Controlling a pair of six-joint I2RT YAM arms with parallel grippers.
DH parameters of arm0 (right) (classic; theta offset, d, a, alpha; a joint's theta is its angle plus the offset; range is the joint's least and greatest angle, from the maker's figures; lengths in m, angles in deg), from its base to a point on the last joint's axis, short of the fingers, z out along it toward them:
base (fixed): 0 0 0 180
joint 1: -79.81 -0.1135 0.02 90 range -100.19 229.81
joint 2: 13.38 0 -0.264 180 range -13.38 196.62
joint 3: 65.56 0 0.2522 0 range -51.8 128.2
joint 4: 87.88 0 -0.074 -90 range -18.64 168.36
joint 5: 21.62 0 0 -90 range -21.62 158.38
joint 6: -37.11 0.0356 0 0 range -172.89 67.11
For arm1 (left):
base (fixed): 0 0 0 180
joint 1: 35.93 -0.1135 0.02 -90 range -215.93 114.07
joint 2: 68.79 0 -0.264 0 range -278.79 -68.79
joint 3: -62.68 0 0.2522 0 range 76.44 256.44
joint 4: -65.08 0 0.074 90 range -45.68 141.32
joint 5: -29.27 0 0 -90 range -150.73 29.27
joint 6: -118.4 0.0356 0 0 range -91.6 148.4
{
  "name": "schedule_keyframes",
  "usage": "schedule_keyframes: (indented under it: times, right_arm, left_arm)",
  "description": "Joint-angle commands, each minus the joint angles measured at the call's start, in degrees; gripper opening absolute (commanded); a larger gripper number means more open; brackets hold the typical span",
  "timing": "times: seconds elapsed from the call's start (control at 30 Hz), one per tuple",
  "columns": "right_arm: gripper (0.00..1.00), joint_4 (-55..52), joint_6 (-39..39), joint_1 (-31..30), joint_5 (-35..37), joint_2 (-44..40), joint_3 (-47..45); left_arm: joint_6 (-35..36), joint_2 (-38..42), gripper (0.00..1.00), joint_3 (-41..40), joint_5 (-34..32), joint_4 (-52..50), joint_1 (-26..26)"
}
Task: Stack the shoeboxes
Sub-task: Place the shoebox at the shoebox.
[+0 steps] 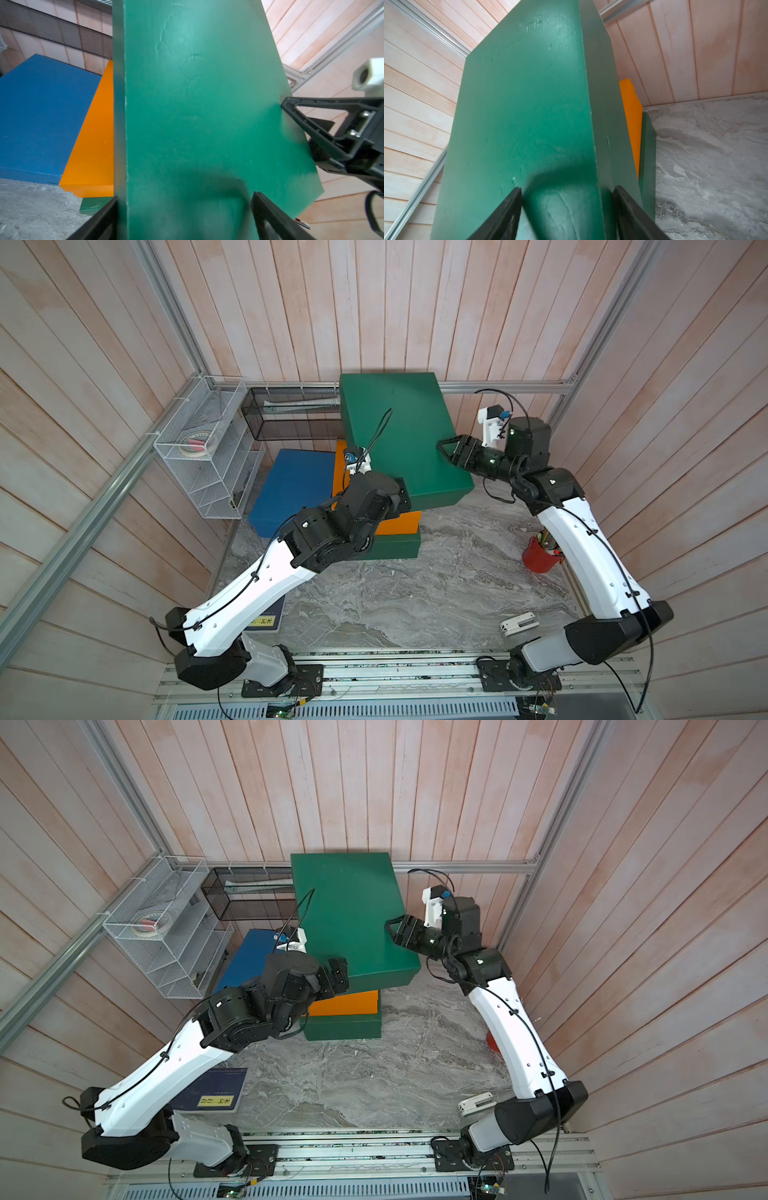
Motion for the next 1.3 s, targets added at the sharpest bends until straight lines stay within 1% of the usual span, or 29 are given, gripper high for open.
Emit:
schedule_keyframes:
  times: [0.0, 0.13, 0.33, 0.57, 0.7, 0.93, 1.13, 1.27]
  right_arm:
    - [0.70, 1.4, 2.1, -5.4, -9.9, 0.7, -0.8]
    - [0.69, 3.2, 3.1, -5.8, -10.2, 1.6, -2.1]
    - [0.69, 3.9, 3.5, -6.1, -10.3, 3.1, -1.7]
    - [0.70, 4.3, 3.8, -6.7, -10.9, 5.5, -0.5]
    - [0.72, 3.6, 3.3, -6.8, -11.0, 6.6, 0.9]
    - [0.80, 2.2, 1.8, -6.0, -10.0, 6.4, 2.5]
    - [0.88, 4.7, 2.3, -3.6, -11.1, 3.9, -0.6]
    - [0.89, 6.2, 1.7, -2.1, -11.6, 1.3, -2.4]
  left_arm:
    - [-1.1, -0.3, 0.98, -4.3, 9.7, 13.6, -2.1]
    - [-1.7, 0.3, 0.98, -7.9, 13.8, 15.0, -6.1]
    - [-2.5, 0.4, 0.98, -12.2, 18.1, 16.7, -10.6]
    - [-2.5, 0.7, 0.98, -14.6, 21.6, 17.4, -16.3]
    - [-2.5, 0.8, 0.98, -15.0, 22.8, 17.6, -18.6]
    - [-1.1, 1.8, 1.00, -12.8, 22.2, 15.9, -20.5]
    - [-0.6, 5.1, 1.00, -13.5, 20.3, 14.9, -23.2]
    - [0.0, 7.3, 1.00, -13.5, 20.5, 14.6, -25.4]
